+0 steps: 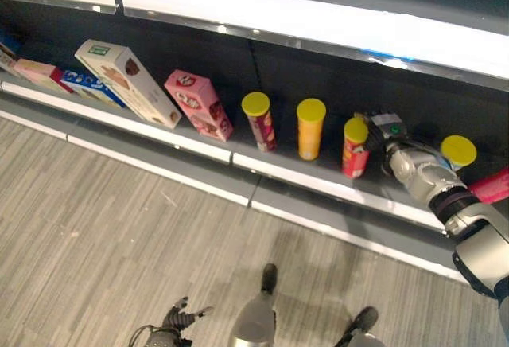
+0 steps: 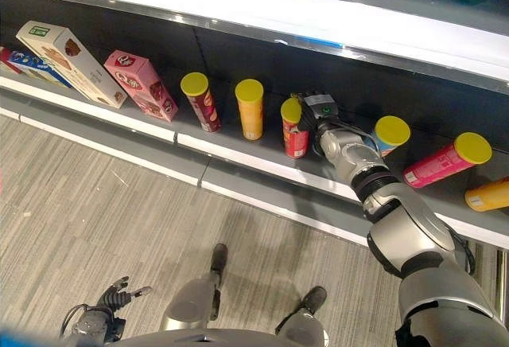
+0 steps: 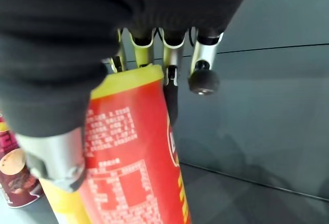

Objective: Put the goods on the table back onto the shelves and tidy them up.

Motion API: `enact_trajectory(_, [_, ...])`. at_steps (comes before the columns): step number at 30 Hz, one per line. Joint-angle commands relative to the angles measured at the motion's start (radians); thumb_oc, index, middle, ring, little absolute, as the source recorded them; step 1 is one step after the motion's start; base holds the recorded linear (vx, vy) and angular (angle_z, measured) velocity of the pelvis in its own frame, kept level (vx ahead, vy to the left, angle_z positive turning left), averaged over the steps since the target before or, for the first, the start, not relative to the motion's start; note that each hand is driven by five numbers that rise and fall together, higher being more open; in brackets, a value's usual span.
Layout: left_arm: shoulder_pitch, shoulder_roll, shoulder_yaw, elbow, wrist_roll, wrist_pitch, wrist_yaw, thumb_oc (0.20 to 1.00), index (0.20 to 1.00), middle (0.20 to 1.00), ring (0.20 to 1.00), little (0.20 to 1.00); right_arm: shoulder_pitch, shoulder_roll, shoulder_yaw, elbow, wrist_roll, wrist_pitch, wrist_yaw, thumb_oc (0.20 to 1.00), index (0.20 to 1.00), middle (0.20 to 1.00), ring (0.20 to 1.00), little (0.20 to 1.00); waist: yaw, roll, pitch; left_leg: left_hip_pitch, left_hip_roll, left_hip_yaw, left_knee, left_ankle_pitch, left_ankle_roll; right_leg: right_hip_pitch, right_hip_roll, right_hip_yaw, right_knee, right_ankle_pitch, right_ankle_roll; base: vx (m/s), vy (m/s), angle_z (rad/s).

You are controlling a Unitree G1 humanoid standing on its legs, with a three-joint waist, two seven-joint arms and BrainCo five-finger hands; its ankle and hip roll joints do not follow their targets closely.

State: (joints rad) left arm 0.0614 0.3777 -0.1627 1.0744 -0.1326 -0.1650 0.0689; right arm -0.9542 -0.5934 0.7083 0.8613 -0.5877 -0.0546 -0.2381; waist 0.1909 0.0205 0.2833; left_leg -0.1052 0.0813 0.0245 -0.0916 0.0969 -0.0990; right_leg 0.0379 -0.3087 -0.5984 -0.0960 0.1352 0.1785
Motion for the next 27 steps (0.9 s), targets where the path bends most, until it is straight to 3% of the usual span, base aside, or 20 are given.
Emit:
enact_trajectory(1, [-0.05,0.081,-0.057,0.068,0.032,-0.01,0.014,1.0,1.0,1.0,1.0,1.0,-0.039,-0.021,0.012,0.022,0.005,-0.002,-0.023,0.611,0.611,0.611,0.611,0.611,0.012,-0.034,-0.002,0.0,0.015,0.026,0.004,-0.084,-0.016,-0.032,-0.085,0.035,0.166,-0.063,0.059,0.0,0.0,0.0])
enact_trajectory(2, [-0.049,0.081,-0.056,0.068,0.033,-0.01,0.014,1.0,1.0,1.0,1.0,1.0,-0.037,-0.02,0.011,0.023,0.005,-0.001,-0.022,1.0,1.0,1.0,1.0,1.0,0.011,-0.034,-0.002,0.0,0.015,0.025,0.004,-0.084,-0.016,-0.032,-0.086,0.035,0.166,-0.062,0.06,0.0,0.0,0.0])
enact_trajectory(27, [-0.047,0.077,-0.044,0.075,0.032,0.001,0.017,1.0,1.0,1.0,1.0,1.0,-0.042,-0.068,-0.022,-0.105,0.028,-0.007,-0.045,1.0,1.0,1.0,1.0,1.0,-0.008,-0.063,-0.024,0.025,0.024,0.039,0.004,-0.097,-0.021,-0.005,-0.078,0.037,0.147,-0.055,0.06,0.0,0.0,0.0])
